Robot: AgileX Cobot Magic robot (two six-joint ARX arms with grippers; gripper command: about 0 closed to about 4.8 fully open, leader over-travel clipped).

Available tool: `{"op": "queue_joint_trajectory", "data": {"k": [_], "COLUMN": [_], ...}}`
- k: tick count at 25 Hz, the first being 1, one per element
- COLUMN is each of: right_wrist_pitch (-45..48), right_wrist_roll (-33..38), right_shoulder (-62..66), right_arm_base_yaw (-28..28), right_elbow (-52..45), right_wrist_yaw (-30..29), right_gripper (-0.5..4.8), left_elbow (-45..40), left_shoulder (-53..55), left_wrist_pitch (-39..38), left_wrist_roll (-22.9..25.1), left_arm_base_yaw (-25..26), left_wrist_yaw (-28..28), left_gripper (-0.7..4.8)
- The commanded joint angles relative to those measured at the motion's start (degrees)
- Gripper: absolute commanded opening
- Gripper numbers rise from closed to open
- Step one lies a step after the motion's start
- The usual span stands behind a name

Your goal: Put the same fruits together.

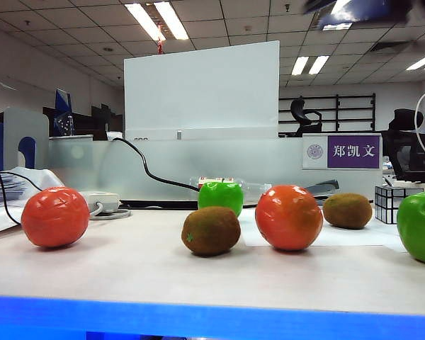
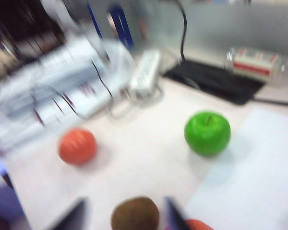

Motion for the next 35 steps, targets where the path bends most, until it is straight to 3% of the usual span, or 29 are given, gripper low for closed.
{"op": "queue_joint_trajectory", "data": {"k": [1, 4, 6, 8, 13, 17, 35], "right_wrist_pitch": [0.4, 0.5, 0.5, 0.2, -1.7, -3.7, -7.1], "right_wrist_roll": [-4.3, -4.5, -4.5, -4.5, -7.2, -7.4, -8.8], "right_shoulder": [4.0, 7.2, 8.8, 9.8, 11.9, 13.7, 22.4], "right_arm_base_yaw": [4.8, 7.1, 7.2, 7.2, 7.2, 7.2, 7.6], "right_elbow": [1.8, 2.9, 3.2, 3.3, 3.2, 3.2, 2.8], "right_wrist_yaw": [4.7, 6.7, 8.1, 9.8, 11.6, 12.2, 15.3], "right_gripper": [3.07, 3.19, 3.73, 4.79, 4.79, 4.79, 4.79], "left_elbow": [0.2, 0.2, 0.2, 0.2, 0.2, 0.2, 0.2], "left_shoulder": [-0.1, -0.1, -0.1, -0.1, -0.1, -0.1, -0.1], "left_wrist_pitch": [0.5, 0.4, 0.4, 0.4, 0.4, 0.8, 0.8], "left_wrist_roll": [0.3, 0.3, 0.3, 0.3, 0.7, 0.7, 0.7], "left_arm_base_yaw": [0.1, 0.1, 0.1, 0.1, 0.1, 0.1, 0.1], "left_wrist_yaw": [1.4, 1.6, 1.6, 2.0, 2.0, 2.0, 2.1], "left_gripper": [0.72, 0.77, 0.86, 0.86, 0.95, 1.58, 1.61]}}
